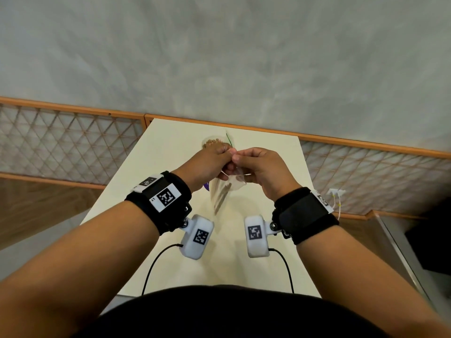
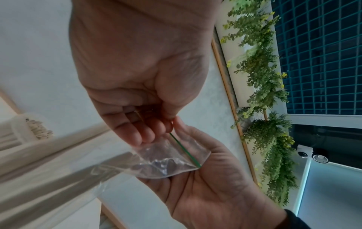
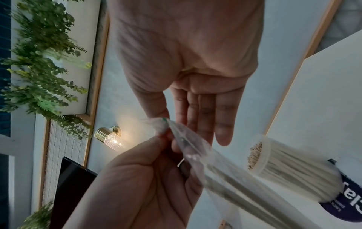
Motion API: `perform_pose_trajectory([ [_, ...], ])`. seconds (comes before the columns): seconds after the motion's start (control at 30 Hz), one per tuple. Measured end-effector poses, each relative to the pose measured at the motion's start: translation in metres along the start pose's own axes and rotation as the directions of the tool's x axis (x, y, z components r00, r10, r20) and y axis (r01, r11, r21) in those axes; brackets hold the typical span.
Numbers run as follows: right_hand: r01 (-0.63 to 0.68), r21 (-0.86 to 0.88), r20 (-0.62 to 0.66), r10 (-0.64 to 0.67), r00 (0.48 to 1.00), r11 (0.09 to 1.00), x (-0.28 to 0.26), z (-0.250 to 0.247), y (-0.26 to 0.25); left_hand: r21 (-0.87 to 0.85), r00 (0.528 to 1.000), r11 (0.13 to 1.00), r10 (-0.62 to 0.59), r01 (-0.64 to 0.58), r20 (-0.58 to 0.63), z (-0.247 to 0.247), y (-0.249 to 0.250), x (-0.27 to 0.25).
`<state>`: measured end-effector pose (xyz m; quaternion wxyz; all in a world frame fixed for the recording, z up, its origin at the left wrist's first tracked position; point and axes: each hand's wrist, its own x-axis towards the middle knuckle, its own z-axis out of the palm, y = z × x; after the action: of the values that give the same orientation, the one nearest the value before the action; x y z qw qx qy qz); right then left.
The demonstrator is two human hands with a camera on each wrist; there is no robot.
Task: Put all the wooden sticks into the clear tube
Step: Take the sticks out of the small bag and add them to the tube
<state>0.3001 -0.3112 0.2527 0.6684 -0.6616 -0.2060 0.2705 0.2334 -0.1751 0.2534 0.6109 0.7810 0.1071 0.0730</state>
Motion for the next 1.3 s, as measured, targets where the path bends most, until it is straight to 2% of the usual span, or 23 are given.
perform_pose_trajectory([
  [0.17, -0.095, -0.035, 0.021, 0.096, 0.995, 0.995, -0.002, -0.006, -0.002, -0.021, 0.999, 0.999, -0.031, 0.032, 0.042, 0.004, -0.003, -0.004],
  [0.33, -0.122, -0.038, -0.04, 0.121, 0.992, 0.992, 0.002, -0.01, 0.006, 0.131, 0.995, 0.991, 0.004, -0.017, 0.097, 0.01, -0.004, -0.007],
  [0.5, -0.113, -0.005, -0.061, 0.112, 0.992, 0.994, 0.004, -0.017, 0.013, 0.028, 0.998, 1.0, 0.006, -0.008, 0.06, 0.014, -0.008, -0.009],
  [0.73, -0.153, 0.018, 0.107, 0.15, 0.983, 0.988, -0.007, -0.019, 0.016, 0.024, 0.999, 0.998, -0.05, 0.05, 0.017, 0.012, -0.017, -0.009],
  [0.9, -0.172, 0.094, 0.023, 0.17, 0.985, 0.981, -0.011, -0.013, 0.023, 0.005, 0.997, 0.997, -0.077, 0.077, -0.012, 0.017, -0.021, -0.013],
  [1.0, -0.153, 0.025, -0.006, 0.154, 0.988, 0.988, -0.012, -0.013, 0.025, -0.014, 0.997, 0.997, -0.08, 0.08, -0.011, 0.017, -0.022, -0.015],
  [1.17, -0.134, -0.062, 0.123, 0.141, 0.982, 0.989, -0.019, -0.013, 0.025, -0.081, 0.994, 0.992, -0.097, 0.093, -0.045, 0.016, -0.027, -0.018],
  [1.3, -0.103, -0.036, 0.011, 0.103, 0.995, 0.994, -0.021, -0.008, 0.035, -0.104, 0.993, 0.991, -0.091, 0.083, -0.074, 0.018, -0.029, -0.021],
])
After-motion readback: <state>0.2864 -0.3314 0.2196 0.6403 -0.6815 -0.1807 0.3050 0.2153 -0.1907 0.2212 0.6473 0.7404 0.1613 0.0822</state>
